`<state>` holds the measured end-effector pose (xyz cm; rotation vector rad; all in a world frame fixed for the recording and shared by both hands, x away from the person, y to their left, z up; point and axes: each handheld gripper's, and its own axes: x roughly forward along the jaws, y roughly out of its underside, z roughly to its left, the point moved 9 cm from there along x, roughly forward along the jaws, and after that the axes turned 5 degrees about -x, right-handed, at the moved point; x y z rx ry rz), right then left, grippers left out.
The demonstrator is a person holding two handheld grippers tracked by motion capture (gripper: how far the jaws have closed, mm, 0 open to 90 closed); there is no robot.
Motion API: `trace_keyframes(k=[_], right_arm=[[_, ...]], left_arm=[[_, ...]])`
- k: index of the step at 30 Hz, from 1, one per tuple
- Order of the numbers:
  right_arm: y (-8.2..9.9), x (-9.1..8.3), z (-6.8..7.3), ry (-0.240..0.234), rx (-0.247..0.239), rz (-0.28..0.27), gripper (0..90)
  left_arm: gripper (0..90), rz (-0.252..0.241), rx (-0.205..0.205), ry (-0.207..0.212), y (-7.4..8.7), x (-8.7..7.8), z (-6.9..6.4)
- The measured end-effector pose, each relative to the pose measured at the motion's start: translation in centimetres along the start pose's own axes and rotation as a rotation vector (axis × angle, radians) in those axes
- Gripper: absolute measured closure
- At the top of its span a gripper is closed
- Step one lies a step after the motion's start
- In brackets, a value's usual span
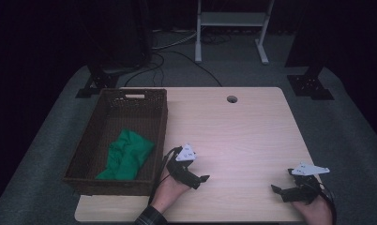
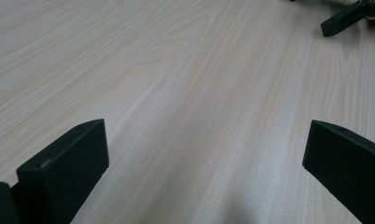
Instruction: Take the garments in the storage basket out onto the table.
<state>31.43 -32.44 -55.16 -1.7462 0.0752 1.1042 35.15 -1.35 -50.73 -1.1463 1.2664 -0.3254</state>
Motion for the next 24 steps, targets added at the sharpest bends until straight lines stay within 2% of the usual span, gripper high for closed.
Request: trace_keyframes(k=[24], right_arm=[[0.0,0.0,0.0,0.0,0.0,0.0,1.4]], left_arm=[[0.0,-0.013,-0.001,-0.015,-0.88,-0.7,-0.08]])
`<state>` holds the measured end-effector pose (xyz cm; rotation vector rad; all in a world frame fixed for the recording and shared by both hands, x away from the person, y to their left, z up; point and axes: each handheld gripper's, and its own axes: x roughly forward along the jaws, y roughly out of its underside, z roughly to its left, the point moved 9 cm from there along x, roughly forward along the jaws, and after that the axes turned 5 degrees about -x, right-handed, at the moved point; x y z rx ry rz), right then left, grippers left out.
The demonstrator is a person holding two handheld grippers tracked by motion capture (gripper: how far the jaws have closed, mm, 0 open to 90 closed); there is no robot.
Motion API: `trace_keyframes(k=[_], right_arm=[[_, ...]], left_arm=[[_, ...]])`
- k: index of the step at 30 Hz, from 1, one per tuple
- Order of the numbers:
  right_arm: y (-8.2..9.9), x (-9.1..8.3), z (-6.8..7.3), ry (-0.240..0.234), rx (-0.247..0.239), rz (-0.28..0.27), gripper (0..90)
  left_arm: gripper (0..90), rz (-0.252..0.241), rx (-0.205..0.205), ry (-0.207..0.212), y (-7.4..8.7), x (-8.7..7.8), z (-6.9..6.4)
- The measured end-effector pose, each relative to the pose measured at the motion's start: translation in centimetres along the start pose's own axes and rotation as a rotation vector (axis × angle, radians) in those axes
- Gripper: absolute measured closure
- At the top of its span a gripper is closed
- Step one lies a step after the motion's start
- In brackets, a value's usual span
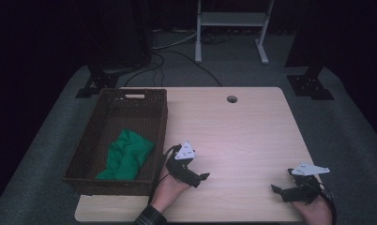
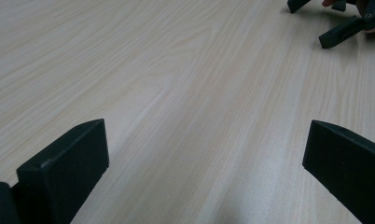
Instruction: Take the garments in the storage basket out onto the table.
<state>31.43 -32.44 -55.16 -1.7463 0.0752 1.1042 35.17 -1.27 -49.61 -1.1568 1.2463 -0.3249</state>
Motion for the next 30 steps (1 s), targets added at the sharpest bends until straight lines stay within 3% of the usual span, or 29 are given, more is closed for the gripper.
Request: trace_keyframes(k=[30], right_arm=[[0.0,-0.01,0.02,-0.001,-0.001,0.0,1.5]], left_arm=[[0.0,-0.009,-0.017,-0.005,-0.68,-0.36,0.15]])
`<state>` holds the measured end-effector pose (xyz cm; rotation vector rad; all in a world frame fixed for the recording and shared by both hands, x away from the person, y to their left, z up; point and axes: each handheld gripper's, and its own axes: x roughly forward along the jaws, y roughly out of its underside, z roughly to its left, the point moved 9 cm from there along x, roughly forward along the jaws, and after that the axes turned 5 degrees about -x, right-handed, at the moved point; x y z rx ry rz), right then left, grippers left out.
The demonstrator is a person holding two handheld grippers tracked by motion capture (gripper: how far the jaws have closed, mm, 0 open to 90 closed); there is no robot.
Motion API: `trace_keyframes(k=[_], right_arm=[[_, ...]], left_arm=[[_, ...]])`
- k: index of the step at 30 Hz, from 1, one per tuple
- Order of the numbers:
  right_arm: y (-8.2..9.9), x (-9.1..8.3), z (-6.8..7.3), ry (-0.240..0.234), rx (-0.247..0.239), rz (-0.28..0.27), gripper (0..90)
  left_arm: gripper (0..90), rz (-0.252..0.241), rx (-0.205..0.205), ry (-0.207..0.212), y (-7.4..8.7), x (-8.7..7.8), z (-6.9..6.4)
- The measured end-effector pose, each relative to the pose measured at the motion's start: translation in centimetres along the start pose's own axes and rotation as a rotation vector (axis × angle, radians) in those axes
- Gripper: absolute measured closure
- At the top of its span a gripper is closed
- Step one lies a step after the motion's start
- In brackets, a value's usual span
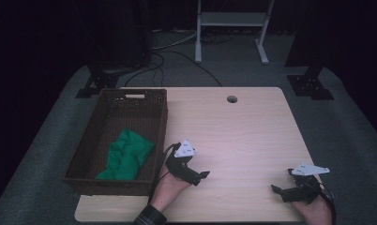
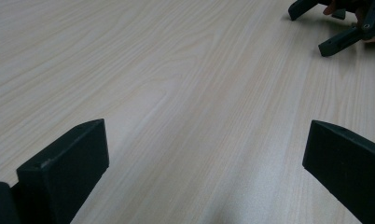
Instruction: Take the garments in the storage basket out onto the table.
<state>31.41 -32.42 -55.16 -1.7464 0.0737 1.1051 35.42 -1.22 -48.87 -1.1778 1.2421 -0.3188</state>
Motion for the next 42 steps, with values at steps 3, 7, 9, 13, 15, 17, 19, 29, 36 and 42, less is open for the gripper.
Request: trace_keyframes(k=[3,7,9,13,15,17,19,29,36,42], right_arm=[[0.0,0.0,0.0,0.0,0.0,0.0,1.5],[0.0,0.0,0.0,0.0,0.0,0.0,1.4],[0.0,0.0,0.0,0.0,0.0,0.0,1.5],[0.0,0.0,0.0,0.0,0.0,0.0,1.4],[0.0,0.0,0.0,0.0,0.0,0.0,1.4],[0.0,0.0,0.0,0.0,0.0,0.0,1.4],[0.0,0.0,0.0,0.0,0.0,0.0,1.4],[0.0,0.0,0.0,0.0,0.0,0.0,1.4],[0.0,0.0,0.0,-0.001,0.0,0.0,1.4],[0.0,0.0,0.1,-0.005,-0.002,0.001,1.4]], left_arm=[[0.0,0.0,-0.001,-0.002,0.0,0.0,0.0],[0.0,0.0,-0.004,-0.004,0.0,0.0,0.0],[0.0,0.001,-0.004,-0.005,0.0,0.0,0.0],[0.0,0.0,-0.005,-0.008,-0.1,-0.1,0.0],[0.0,0.002,-0.004,-0.008,-0.1,-0.1,0.0],[0.0,0.001,-0.002,-0.01,-0.2,-0.2,0.0],[0.0,0.002,-0.002,-0.009,-0.2,-0.2,0.0],[0.0,-0.008,-0.003,-0.012,-0.7,-0.4,0.0],[0.0,-0.011,-0.005,-0.011,-0.9,-0.5,0.0],[0.0,-0.014,-0.008,-0.011,-1.0,-0.6,0.0]])
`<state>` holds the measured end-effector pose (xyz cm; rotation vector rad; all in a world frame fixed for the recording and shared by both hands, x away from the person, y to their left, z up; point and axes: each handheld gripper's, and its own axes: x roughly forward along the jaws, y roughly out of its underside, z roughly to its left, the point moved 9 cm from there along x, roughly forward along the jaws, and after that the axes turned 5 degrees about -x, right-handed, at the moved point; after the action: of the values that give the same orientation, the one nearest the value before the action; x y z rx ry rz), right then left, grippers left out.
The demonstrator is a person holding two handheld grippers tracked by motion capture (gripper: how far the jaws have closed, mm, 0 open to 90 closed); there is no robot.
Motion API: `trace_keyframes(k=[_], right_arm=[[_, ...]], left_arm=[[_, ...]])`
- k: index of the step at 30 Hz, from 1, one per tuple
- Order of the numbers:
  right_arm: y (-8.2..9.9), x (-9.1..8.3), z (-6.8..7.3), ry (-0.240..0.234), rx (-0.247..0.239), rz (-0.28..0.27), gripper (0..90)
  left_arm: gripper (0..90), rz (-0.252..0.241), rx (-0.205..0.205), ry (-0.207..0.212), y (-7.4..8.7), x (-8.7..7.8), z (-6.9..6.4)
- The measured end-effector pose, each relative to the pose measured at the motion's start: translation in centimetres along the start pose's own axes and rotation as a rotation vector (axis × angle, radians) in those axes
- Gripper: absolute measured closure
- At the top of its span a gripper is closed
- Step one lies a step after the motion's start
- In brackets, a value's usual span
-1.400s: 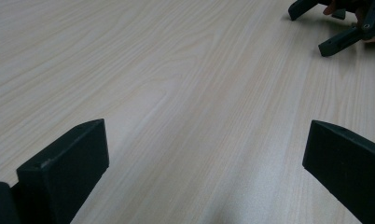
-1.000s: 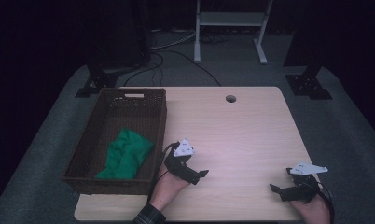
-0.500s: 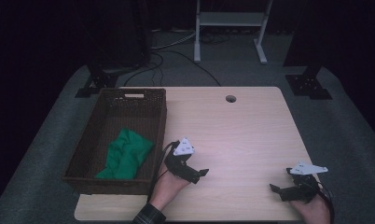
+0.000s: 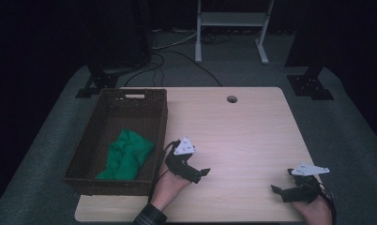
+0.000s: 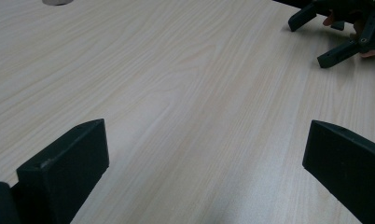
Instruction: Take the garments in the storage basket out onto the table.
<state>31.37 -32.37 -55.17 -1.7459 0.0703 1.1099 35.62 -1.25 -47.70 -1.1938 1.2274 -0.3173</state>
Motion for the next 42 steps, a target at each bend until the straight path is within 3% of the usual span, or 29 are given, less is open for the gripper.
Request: trace_keyframes(k=[35,42], right_arm=[[0.0,0.0,0.0,0.001,0.001,0.0,1.4],[0.0,0.0,-0.1,0.003,0.002,0.0,1.4]], left_arm=[[0.0,-0.033,-0.016,0.002,-1.3,-0.5,0.3],[0.0,-0.043,-0.039,-0.002,-1.5,-0.7,0.5]])
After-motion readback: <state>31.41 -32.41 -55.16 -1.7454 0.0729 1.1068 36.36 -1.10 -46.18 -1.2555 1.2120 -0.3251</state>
